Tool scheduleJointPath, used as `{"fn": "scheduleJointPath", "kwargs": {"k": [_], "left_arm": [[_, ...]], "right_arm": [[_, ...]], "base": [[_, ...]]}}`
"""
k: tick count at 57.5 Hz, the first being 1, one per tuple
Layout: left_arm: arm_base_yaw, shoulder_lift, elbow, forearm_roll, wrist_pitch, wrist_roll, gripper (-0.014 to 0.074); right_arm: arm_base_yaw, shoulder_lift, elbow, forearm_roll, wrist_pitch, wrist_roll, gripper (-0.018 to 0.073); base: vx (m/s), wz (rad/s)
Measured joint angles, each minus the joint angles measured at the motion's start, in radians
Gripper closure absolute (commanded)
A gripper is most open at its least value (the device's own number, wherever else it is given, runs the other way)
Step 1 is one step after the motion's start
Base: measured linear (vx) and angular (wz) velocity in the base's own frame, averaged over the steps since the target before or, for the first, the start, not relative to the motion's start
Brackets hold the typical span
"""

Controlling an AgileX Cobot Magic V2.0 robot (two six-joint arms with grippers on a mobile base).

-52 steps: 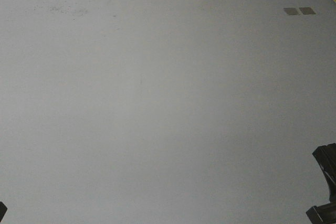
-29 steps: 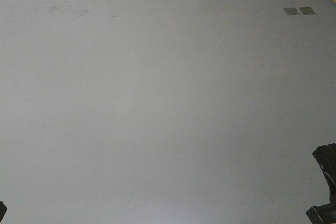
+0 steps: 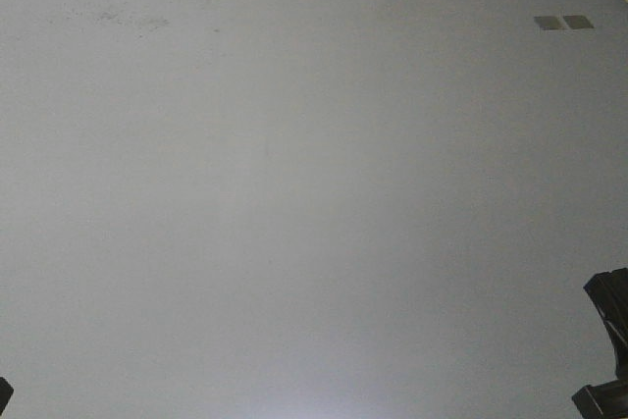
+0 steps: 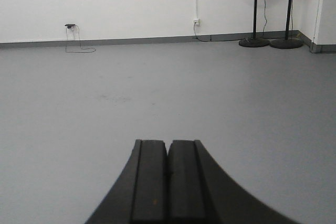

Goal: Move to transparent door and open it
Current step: 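Drive the base forward and turn toward the white-framed glass door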

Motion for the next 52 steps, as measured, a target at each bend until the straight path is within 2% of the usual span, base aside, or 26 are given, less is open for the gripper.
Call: {"fn": "scheduleJointPath", "kwargs": {"k": [19,52], "left_arm": [[0.000,0.000,0.000,0.000,0.000,0.000,0.0603],[0.000,0.000,0.000,0.000,0.000,0.000,0.0603]], "right_arm": [[0.000,0.000,0.000,0.000,0.001,0.000,0.0564],[0.000,0.000,0.000,0.000,0.001,0.000,0.0564]], "base": [[0.16,0.02],[0.35,0.17]]}}
